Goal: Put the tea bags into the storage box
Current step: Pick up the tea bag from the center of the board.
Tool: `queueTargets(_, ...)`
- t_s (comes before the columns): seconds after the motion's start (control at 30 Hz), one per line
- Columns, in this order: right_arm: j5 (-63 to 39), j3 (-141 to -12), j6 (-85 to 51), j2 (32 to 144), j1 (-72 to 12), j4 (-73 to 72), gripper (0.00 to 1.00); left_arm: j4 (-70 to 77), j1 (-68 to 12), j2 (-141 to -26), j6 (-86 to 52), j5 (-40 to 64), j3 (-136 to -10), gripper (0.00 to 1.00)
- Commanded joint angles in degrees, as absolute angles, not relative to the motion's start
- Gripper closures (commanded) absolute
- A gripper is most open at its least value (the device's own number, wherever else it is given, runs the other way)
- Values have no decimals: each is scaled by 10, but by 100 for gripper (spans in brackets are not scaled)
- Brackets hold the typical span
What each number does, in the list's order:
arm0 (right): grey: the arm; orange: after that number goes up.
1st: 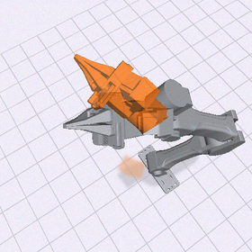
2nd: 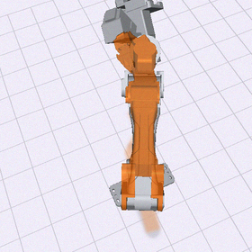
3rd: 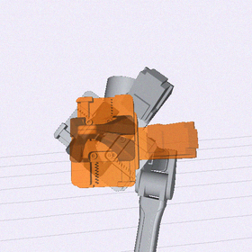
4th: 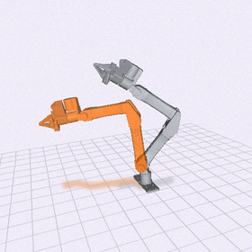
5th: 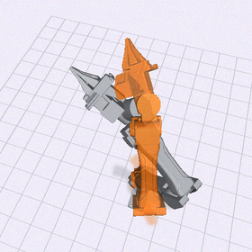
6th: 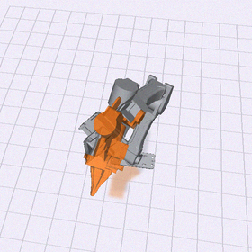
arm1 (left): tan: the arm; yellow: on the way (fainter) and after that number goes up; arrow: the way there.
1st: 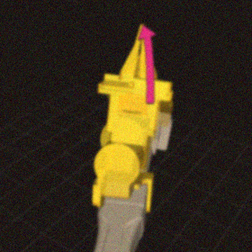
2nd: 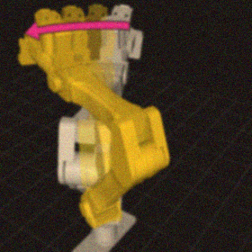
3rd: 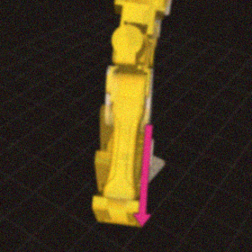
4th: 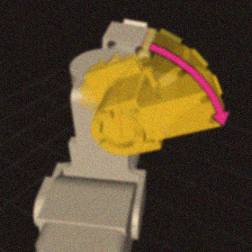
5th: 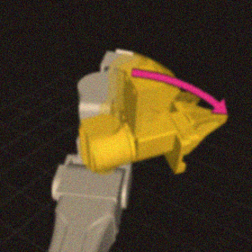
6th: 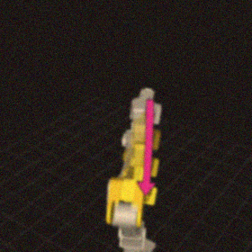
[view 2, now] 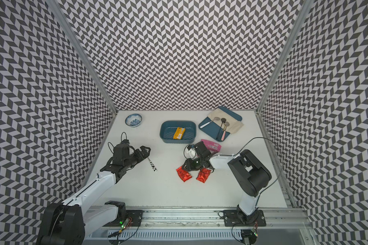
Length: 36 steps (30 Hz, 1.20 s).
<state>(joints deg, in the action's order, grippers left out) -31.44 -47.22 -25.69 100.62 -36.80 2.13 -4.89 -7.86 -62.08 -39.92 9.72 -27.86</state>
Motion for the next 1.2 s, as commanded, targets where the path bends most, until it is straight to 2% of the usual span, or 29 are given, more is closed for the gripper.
queueTargets(0.0,-261,-461,-233,977,-375,81,64,-62,-82,-609,-390,87,-265,3)
queueTargets(0.4,-249,-458,-222,945,-410,102,65,-56,-81,-613,-388,88,-266,3)
queueTargets(0.6,-243,-474,-231,979,-419,91,66,-58,-82,-610,-387,88,-263,3)
queueTargets(0.67,-241,-478,-235,998,-420,82,70,-60,-81,-610,-385,87,-263,3)
queueTargets(0.87,-235,-489,-239,1037,-422,68,99,-68,-81,-605,-385,84,-264,3)
queueTargets(1.17,-224,-519,-225,972,-421,103,100,-67,-81,-606,-389,79,-268,3)
